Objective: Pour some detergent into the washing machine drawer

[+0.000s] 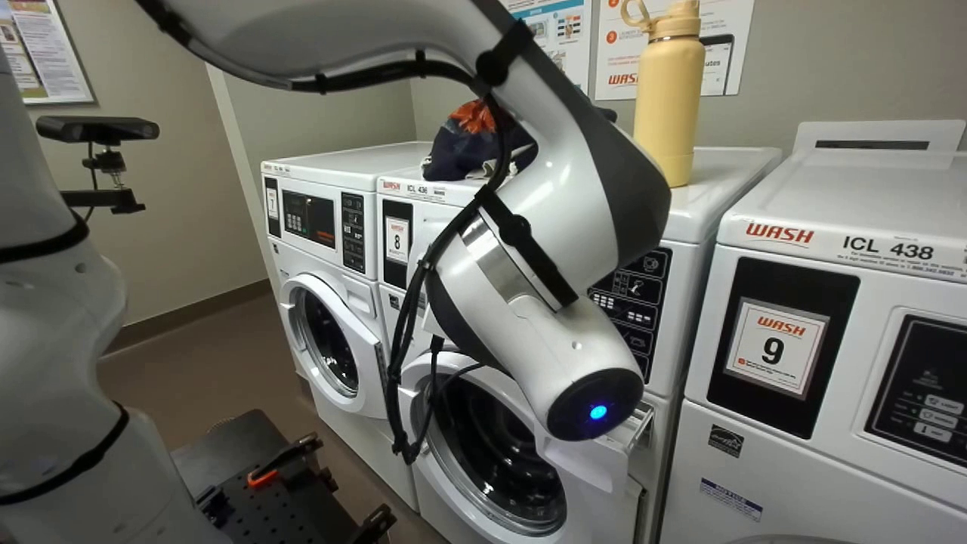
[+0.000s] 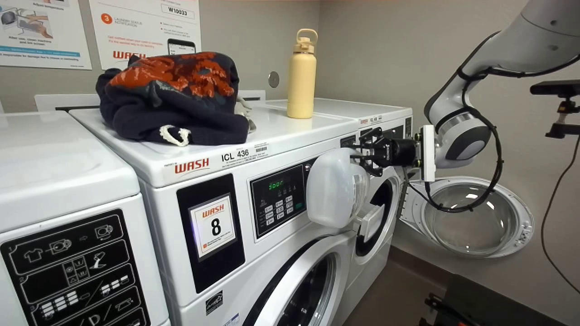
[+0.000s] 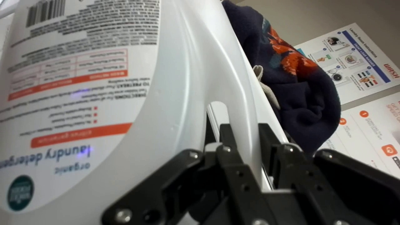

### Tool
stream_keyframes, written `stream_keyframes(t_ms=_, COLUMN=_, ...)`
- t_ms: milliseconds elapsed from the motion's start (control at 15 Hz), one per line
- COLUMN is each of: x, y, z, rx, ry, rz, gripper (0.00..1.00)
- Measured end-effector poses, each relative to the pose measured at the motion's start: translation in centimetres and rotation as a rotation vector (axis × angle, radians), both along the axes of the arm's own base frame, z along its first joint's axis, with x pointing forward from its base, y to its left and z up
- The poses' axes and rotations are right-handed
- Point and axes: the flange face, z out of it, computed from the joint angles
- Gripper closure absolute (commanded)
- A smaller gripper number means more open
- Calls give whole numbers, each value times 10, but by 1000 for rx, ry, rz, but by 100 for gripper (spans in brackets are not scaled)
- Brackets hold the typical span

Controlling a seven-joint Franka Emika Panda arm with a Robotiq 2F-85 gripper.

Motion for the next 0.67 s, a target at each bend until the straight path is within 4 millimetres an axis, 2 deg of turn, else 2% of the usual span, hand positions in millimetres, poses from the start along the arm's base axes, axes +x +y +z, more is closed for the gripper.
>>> stream_keyframes(t_ms=267, x=-8, y=-8, z=-5, rx=27, ry=1, rz=-15, gripper=94)
stream_keyframes(t_ms=667, x=-19, y=-7, z=-31, rx=99, ry=36, rz=-13, gripper=94)
